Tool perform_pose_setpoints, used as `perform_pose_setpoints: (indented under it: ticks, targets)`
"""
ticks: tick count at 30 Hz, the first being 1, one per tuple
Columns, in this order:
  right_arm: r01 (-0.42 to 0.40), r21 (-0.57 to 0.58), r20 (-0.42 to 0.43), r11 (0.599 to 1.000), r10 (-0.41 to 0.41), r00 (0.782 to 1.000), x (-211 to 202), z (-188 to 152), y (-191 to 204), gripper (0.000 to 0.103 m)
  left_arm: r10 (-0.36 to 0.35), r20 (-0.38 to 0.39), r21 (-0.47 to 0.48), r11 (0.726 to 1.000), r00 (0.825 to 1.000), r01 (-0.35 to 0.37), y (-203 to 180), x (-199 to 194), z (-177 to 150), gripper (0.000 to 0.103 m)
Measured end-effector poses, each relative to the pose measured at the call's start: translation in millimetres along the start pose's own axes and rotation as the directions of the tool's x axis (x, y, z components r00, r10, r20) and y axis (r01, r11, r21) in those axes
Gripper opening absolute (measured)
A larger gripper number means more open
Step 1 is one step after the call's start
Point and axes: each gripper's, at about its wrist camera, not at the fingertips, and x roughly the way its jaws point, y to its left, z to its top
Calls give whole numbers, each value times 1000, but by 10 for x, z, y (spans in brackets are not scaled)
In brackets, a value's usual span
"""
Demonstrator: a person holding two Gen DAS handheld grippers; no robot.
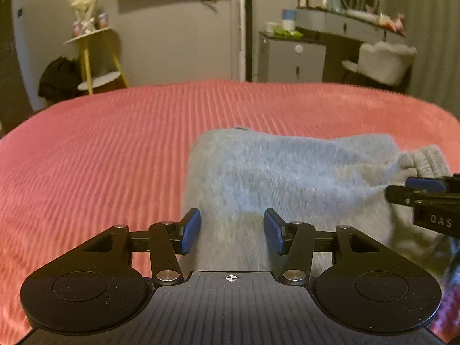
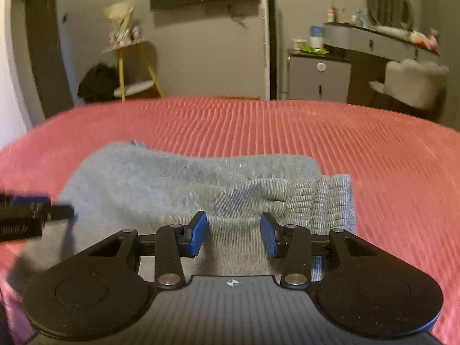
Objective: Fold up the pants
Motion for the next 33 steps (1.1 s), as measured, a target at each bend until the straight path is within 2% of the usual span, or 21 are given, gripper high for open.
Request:
perform_pose_setpoints:
  ticks: [2, 7, 9, 11, 13, 15, 18, 19, 20, 21, 22, 23, 24, 25, 26, 27, 31, 33]
  targets:
    - [21, -36, -1, 999, -21, 1000, 103, -35, -8, 29, 37, -9, 7, 999, 999, -37, -26, 165, -49, 69]
    - [-14, -51, 48, 999, 16, 999, 208, -134, -91, 28, 33, 44, -24, 999, 998, -32, 85, 215, -224, 84]
    - [-32, -37, 61, 999, 34, 998, 213, -147, -119, 28, 1, 22, -99, 995, 1000, 1, 206, 223, -227, 87]
    - [-60, 5, 62, 998, 60, 996, 195, -135, -184, 28, -52, -11, -199, 979, 999, 49, 367, 229, -235, 89]
    - [-112, 100, 56, 989, 107, 993, 132, -98, -310, 29, -104, -51, -279, 956, 993, 86, 506, 217, -251, 90]
    - [-193, 274, 62, 942, 183, 981, 0, -59, -529, 40, -134, -71, -317, 943, 988, 105, 632, 158, -288, 90]
    - [-310, 528, 113, 791, 297, 948, -236, -143, -891, 65, -175, -94, -333, 933, 980, 135, 753, 44, -307, 88]
    - [-313, 576, 129, 755, 294, 947, -340, -191, -980, 74, -208, -102, -344, 925, 973, 162, 791, 9, -317, 87]
    - [-306, 593, 141, 745, 277, 950, -450, -239, -1046, 83, -238, -118, -355, 917, 964, 183, 828, -3, -330, 87]
    - [-280, 588, 137, 759, 248, 959, -529, -278, -1084, 88, -260, -134, -363, 911, 956, 197, 847, 11, -339, 87]
    - [-216, 595, 104, 774, 193, 976, -580, -323, -1124, 93, -284, -158, -366, 906, 946, 211, 848, 30, -357, 87]
    - [-161, 638, 55, 753, 164, 985, -564, -381, -1192, 93, -283, -176, -360, 910, 943, 206, 798, 56, -354, 88]
    - [-148, 687, 15, 711, 190, 982, -495, -426, -1262, 93, -273, -181, -343, 918, 945, 200, 773, 63, -356, 88]
    - [-148, 737, -23, 659, 242, 970, -384, -473, -1330, 93, -260, -180, -319, 928, 949, 194, 739, 63, -357, 89]
    - [-146, 763, -47, 630, 280, 959, -284, -501, -1365, 93, -257, -182, -308, 931, 949, 193, 706, 79, -335, 89]
    - [-145, 764, -70, 629, 304, 950, -192, -503, -1355, 93, -260, -186, -302, 933, 948, 197, 693, 88, -336, 90]
    - [-196, 682, -147, 704, 394, 907, 153, -408, -1178, 94, -283, -190, -323, 922, 940, 213, 748, 116, -346, 91]
    - [-212, 638, -162, 740, 399, 903, 236, -365, -1111, 99, -300, -189, -335, 914, 935, 226, 775, 116, -349, 91]
